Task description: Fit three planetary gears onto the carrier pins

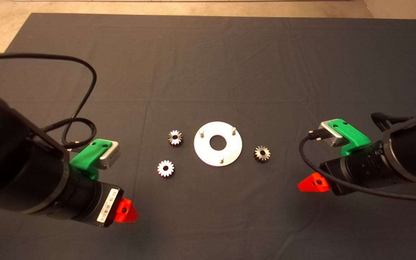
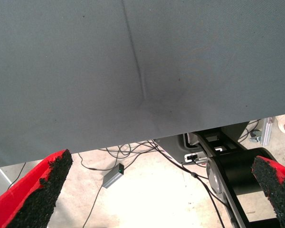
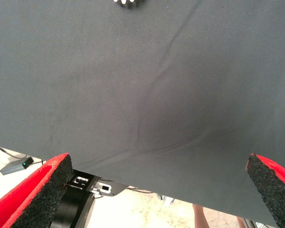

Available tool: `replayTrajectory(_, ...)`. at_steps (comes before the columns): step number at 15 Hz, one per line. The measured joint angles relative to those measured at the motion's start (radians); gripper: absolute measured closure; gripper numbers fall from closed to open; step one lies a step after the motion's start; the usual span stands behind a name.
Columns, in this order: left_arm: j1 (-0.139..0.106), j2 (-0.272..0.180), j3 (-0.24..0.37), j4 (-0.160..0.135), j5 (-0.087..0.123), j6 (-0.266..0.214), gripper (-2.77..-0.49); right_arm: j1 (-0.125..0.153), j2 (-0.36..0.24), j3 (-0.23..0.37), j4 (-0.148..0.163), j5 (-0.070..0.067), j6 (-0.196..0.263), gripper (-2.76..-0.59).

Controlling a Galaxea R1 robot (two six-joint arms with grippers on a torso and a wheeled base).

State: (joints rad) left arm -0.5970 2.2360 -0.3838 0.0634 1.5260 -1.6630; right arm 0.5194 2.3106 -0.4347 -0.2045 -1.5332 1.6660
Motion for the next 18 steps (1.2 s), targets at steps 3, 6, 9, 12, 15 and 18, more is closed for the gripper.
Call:
replayTrajectory(3, 0.0, 0.0, 0.0, 0.0, 0.0, 0.0, -2.76, 0.0, 0.0, 0.0, 0.0, 0.0, 0.0, -2.75)
replayTrajectory(6, 0.0, 0.002, -0.001, 0.0, 0.0, 0.001, -2.76, 0.0, 0.0, 0.0, 0.0, 0.0, 0.0, -2.75)
replayTrajectory(9, 0.0, 0.005, -0.099, 0.032, -0.001, 0.043, -2.76, 0.0, 0.0, 0.001, 0.001, 0.0, 0.0, -2.75)
replayTrajectory(12, 0.0, 0.023, -0.285, 0.086, -0.013, 0.174, -2.76, 0.0, 0.0, 0.004, 0.003, 0.0, 0.0, -2.75)
replayTrajectory(15, 0.001, 0.083, -0.455, 0.101, -0.051, 0.289, -2.76, 0.0, 0.0, 0.005, 0.004, 0.0, 0.0, -2.75)
replayTrajectory(18, 0.043, 0.2, -0.584, 0.114, -0.072, 0.318, -2.76, 0.0, 0.0, 0.005, 0.004, 0.001, 0.0, -2.75)
